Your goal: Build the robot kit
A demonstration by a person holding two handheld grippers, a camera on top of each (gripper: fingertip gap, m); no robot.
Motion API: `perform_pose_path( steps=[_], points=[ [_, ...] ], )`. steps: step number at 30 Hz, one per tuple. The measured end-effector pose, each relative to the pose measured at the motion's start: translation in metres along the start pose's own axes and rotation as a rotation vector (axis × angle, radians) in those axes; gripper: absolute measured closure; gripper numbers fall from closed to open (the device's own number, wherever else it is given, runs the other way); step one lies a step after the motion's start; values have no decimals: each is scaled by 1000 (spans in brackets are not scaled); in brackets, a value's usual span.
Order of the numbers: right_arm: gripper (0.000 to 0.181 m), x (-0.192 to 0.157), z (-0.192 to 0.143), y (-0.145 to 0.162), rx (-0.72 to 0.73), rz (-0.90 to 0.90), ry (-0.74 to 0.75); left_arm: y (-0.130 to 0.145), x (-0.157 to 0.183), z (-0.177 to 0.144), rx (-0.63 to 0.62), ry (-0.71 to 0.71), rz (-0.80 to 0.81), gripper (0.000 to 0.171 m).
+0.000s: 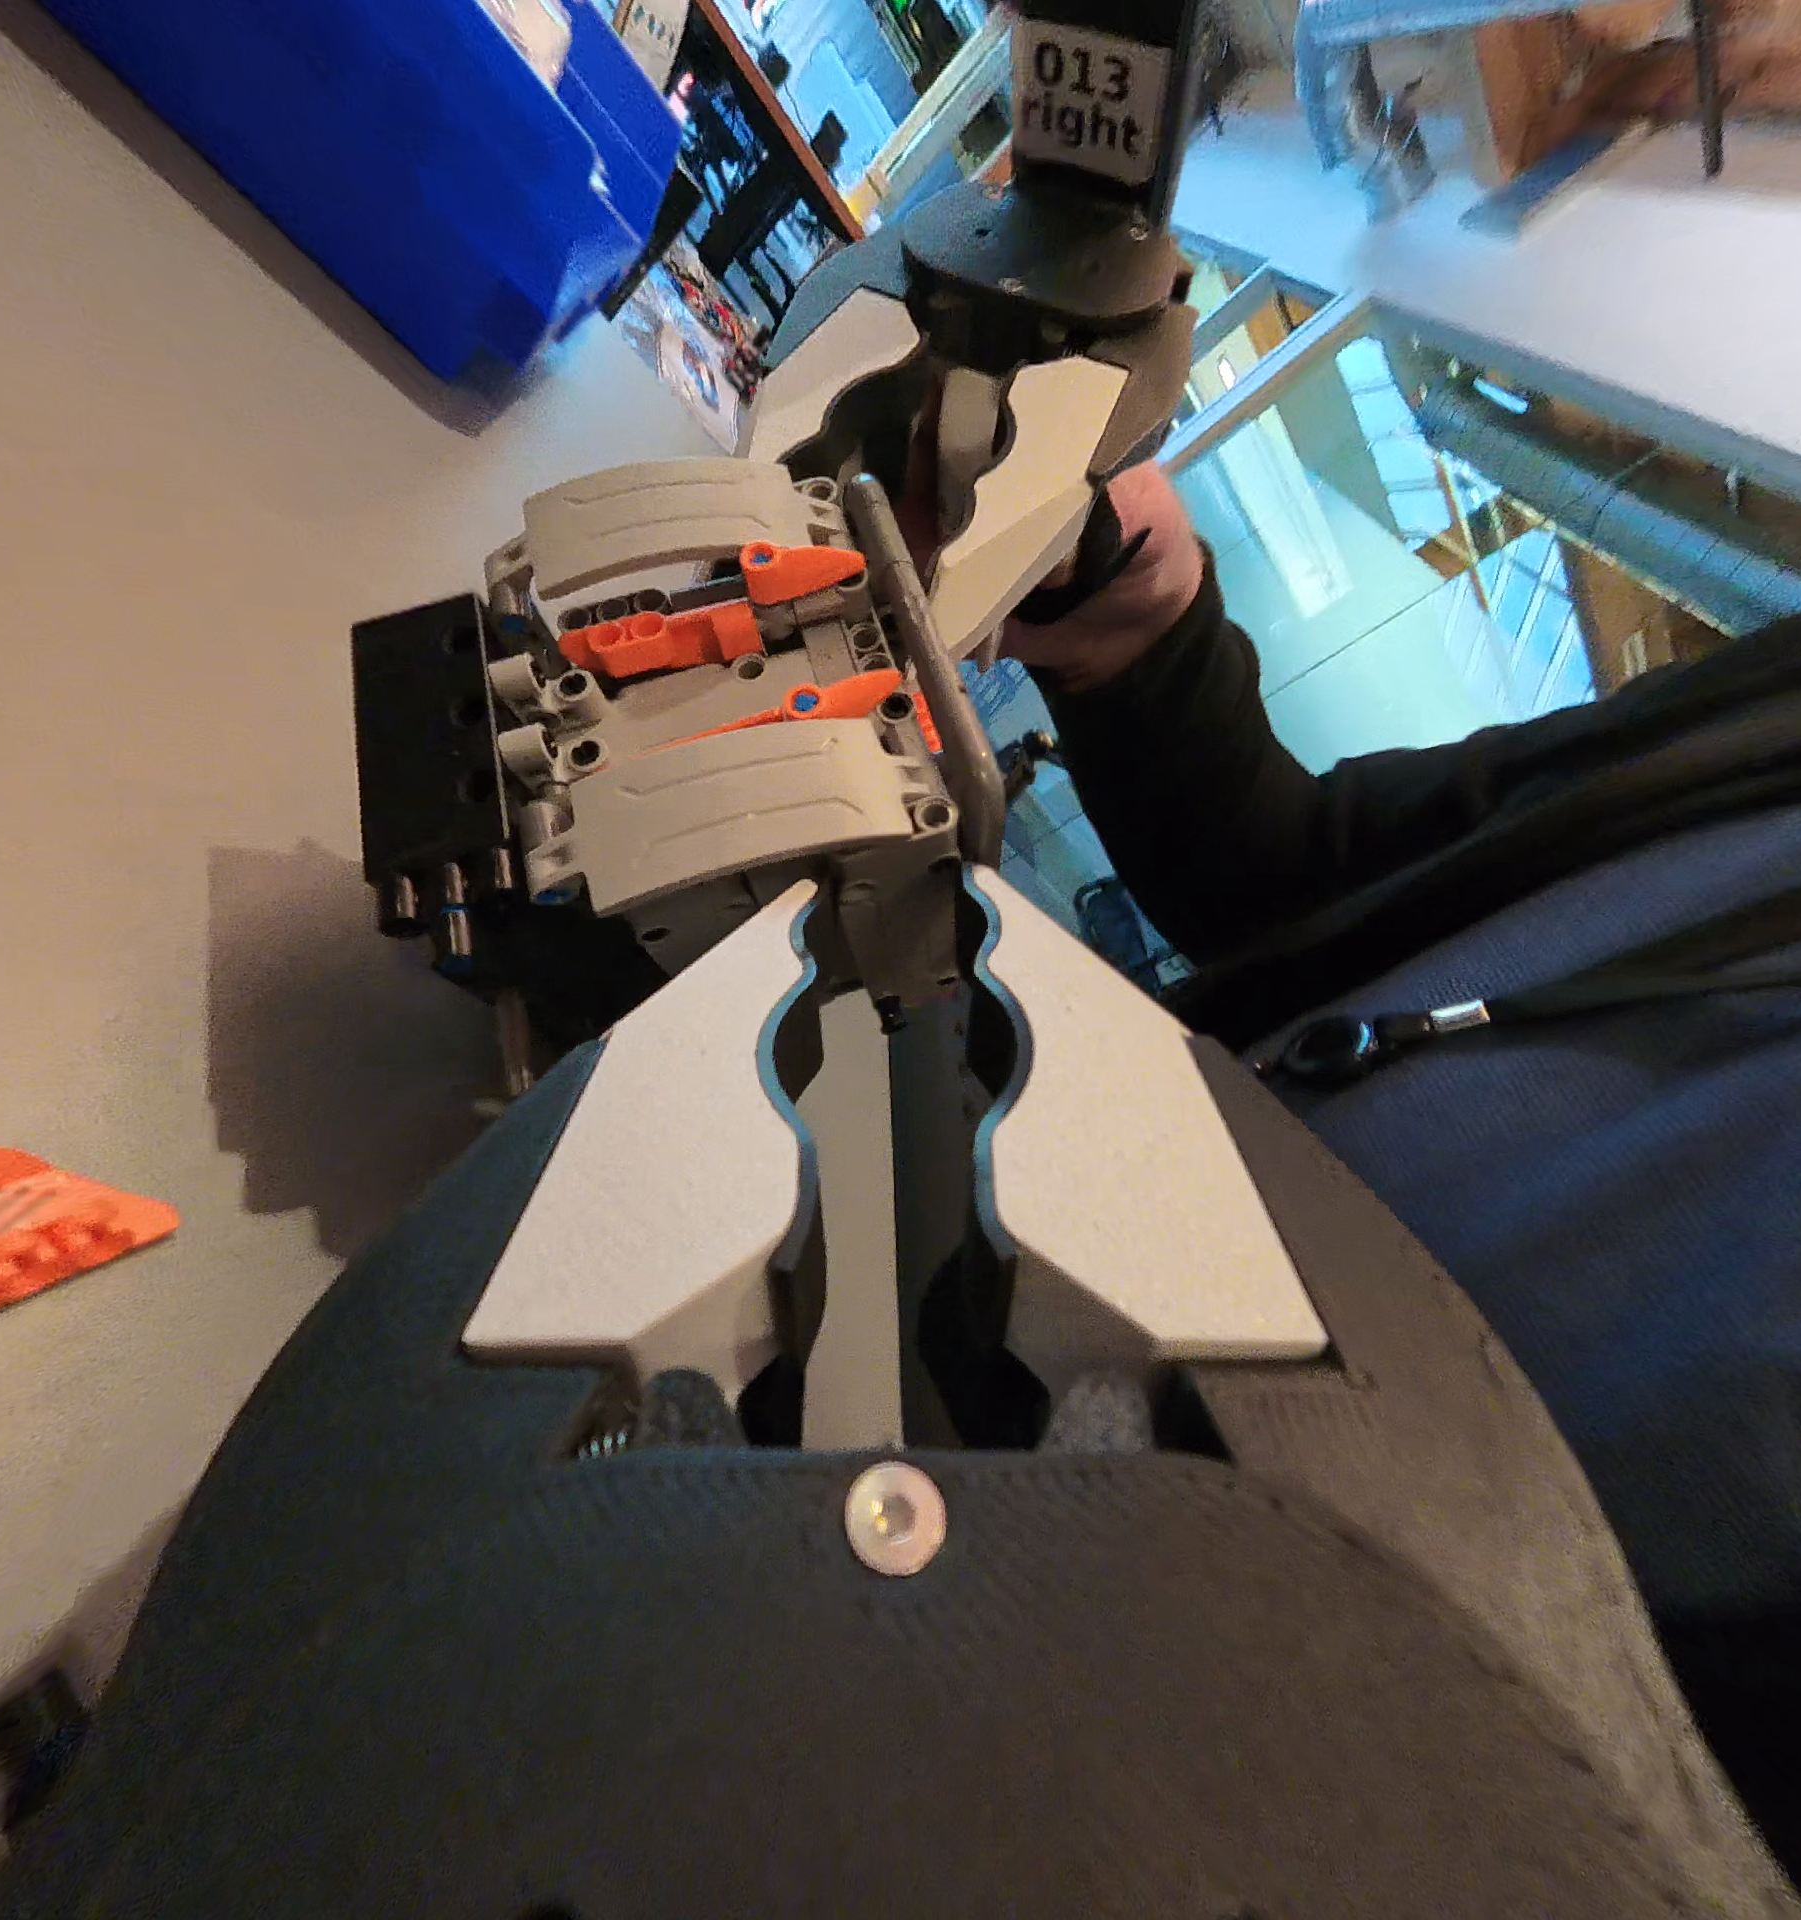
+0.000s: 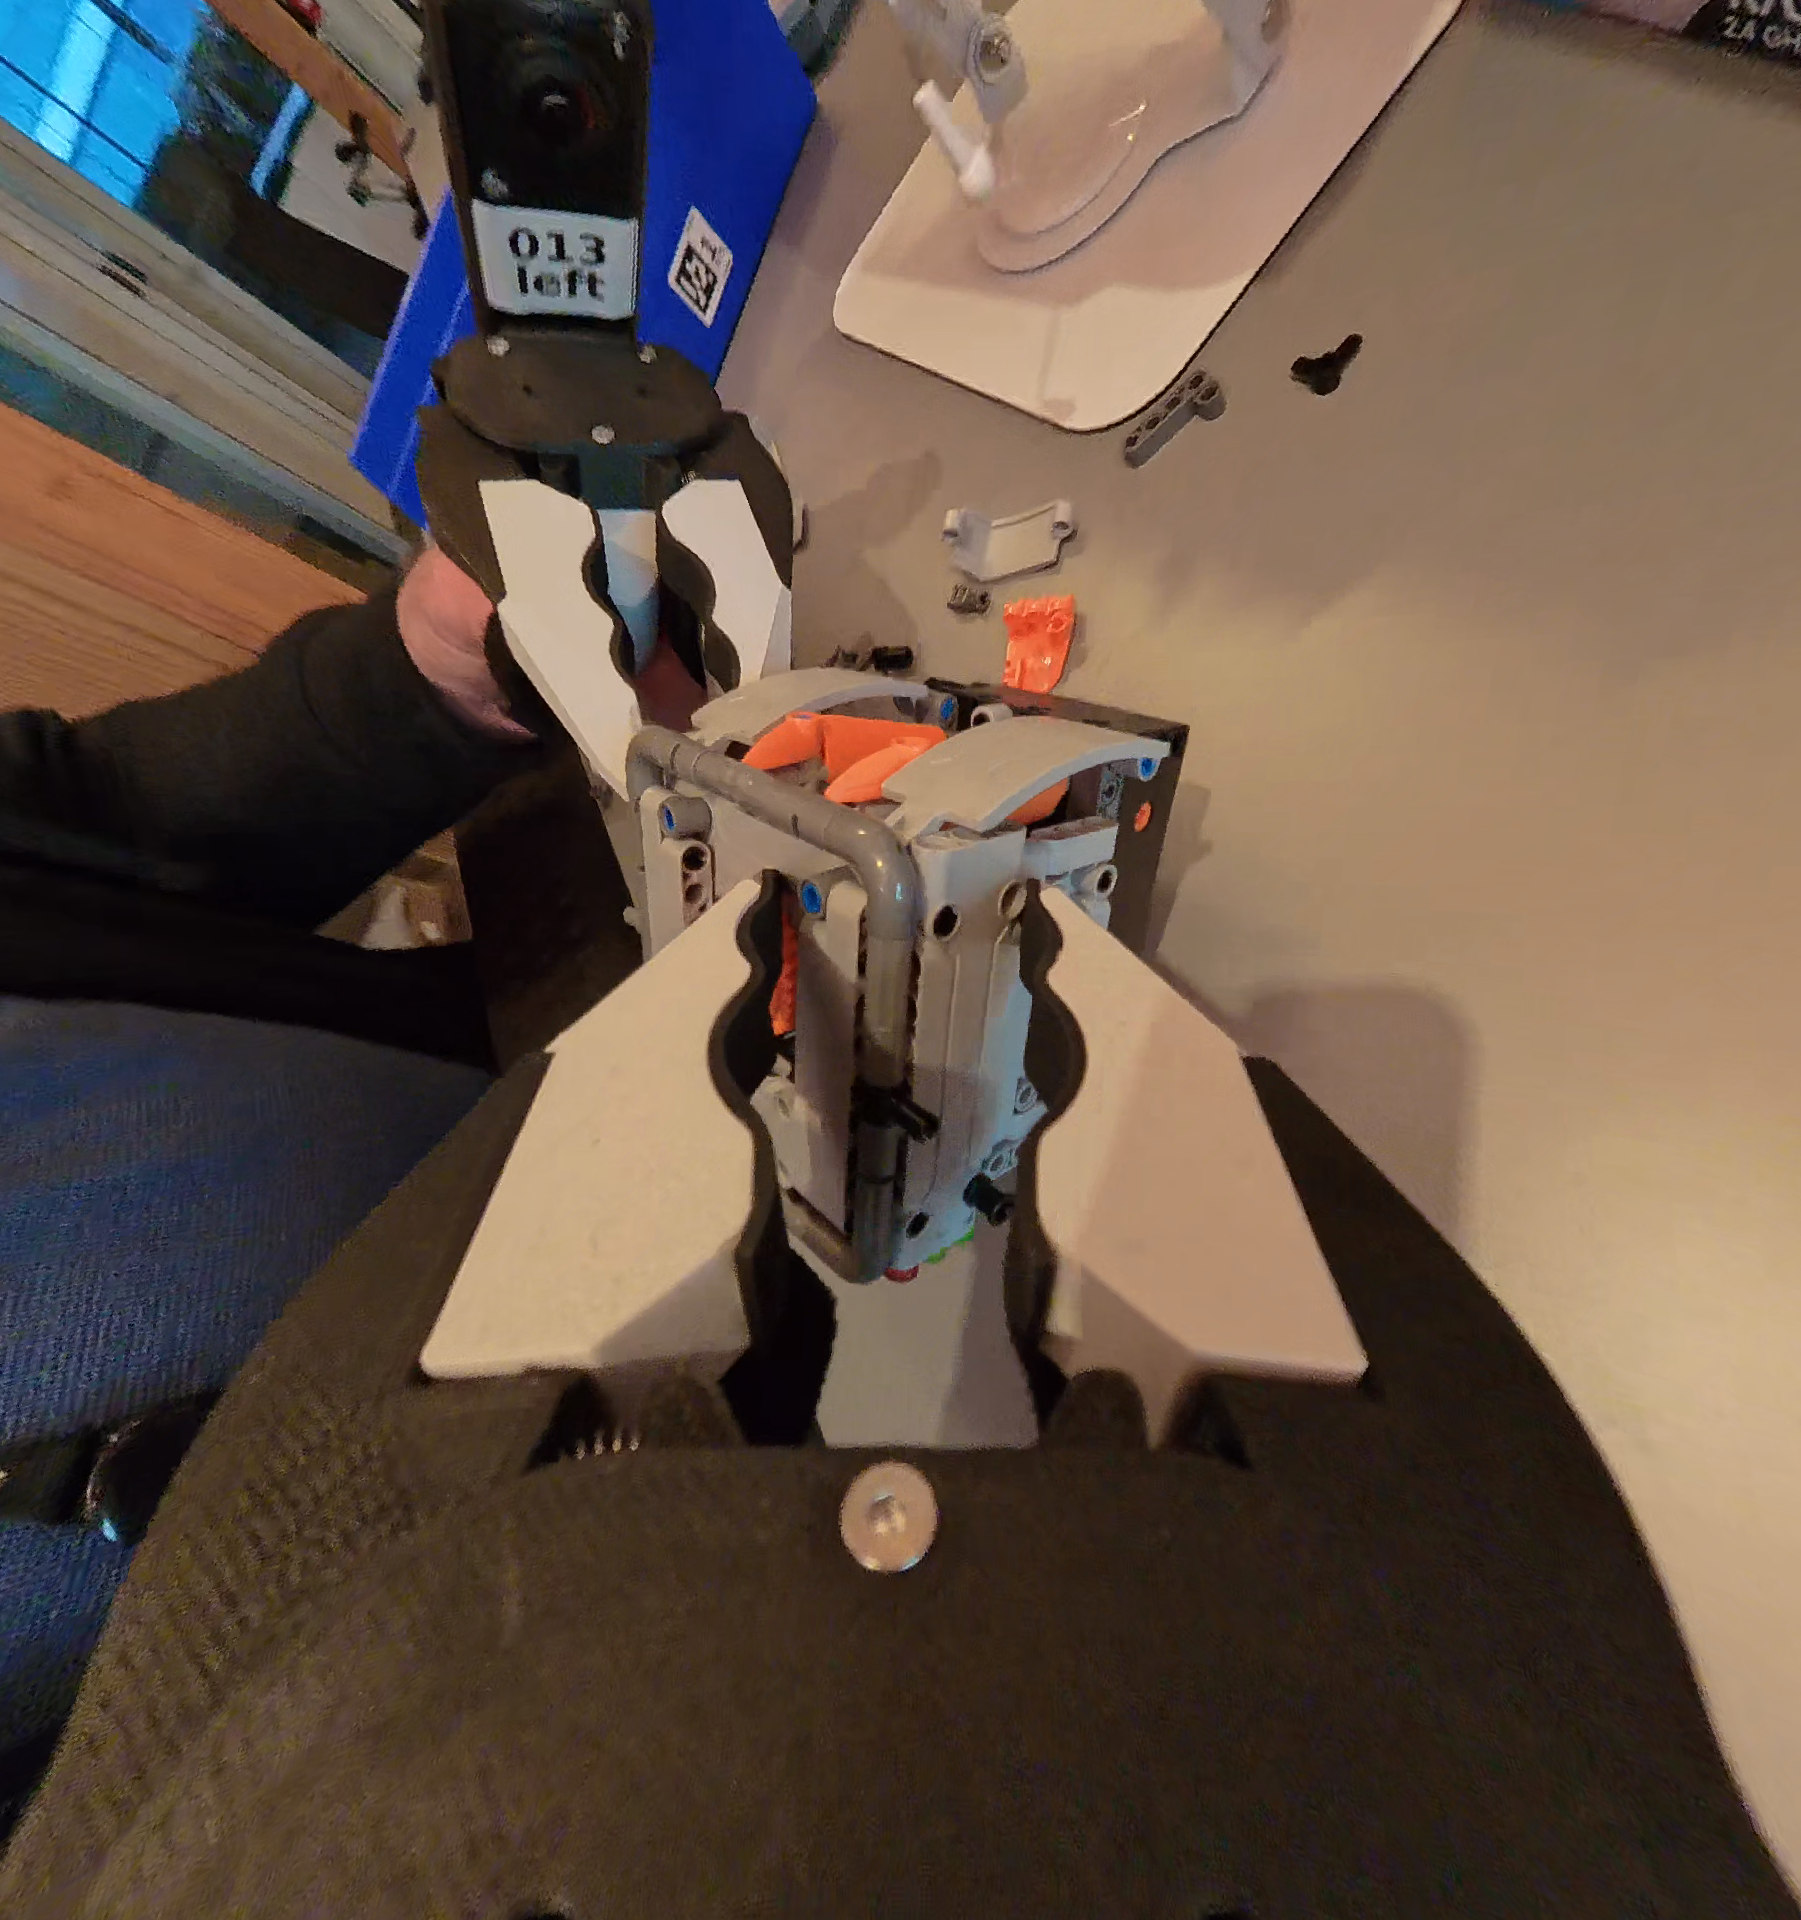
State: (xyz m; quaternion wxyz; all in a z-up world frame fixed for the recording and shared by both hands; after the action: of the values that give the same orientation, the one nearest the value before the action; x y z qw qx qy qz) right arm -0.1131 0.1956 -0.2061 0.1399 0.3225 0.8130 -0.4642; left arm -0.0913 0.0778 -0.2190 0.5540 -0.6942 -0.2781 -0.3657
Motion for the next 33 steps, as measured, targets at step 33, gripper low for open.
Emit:
perform_pose_path(
  steps=[33],
  points=[
    [121,2,-18,36,164,-17,110,28,-8,36,-20,-308,197,120]
  ],
)
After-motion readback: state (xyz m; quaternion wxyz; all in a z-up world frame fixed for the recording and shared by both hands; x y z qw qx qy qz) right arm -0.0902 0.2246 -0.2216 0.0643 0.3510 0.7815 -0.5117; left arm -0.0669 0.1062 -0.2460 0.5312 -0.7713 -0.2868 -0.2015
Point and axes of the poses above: each gripper's, where its closed fingertips meet, z out along the fingers, y out of its underside, x = y × z across the jaws, the point moved 4 cm from there along -z, back along the fingers, and after that the axes turned 5 degrees about -z, right-handed, at the moved point
